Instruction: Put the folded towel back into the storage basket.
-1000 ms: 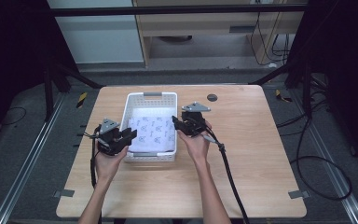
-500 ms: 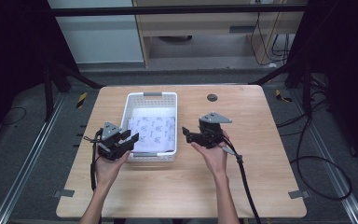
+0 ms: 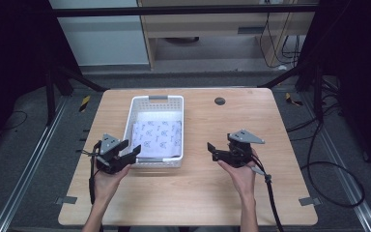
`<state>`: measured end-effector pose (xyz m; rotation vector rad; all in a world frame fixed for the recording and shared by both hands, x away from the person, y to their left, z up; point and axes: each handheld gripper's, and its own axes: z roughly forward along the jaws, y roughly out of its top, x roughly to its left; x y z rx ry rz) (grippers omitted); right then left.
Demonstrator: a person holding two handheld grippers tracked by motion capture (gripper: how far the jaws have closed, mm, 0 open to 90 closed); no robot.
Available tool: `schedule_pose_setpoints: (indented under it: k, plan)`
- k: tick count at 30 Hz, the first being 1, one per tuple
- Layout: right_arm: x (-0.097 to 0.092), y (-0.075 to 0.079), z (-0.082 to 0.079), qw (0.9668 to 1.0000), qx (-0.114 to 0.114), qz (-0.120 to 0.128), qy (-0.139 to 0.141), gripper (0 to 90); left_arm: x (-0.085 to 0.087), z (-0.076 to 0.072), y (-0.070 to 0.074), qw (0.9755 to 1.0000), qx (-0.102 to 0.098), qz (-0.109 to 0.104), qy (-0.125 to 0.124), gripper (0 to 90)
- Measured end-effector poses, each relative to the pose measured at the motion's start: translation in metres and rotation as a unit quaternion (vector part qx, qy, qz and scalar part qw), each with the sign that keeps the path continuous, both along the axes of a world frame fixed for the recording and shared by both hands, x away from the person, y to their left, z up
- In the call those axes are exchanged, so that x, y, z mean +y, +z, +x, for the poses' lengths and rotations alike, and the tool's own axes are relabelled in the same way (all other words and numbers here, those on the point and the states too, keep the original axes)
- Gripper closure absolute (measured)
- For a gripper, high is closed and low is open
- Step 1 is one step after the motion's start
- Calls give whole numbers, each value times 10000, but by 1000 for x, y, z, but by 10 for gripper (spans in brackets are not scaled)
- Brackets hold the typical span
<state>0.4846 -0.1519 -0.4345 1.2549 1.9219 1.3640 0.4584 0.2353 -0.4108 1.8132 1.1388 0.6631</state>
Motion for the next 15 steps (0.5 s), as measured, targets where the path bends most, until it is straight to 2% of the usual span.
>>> schedule_pose_setpoints:
  k: [10,15]
  plan:
    - [-35,-15,-18,9995,61,-51,-311,134,6,-10,-4,9999,-84,99,-25,389]
    - [-51,-23,-22,9987,165,-64,-481,135,10,-18,-7,9999,-87,65,-11,384]
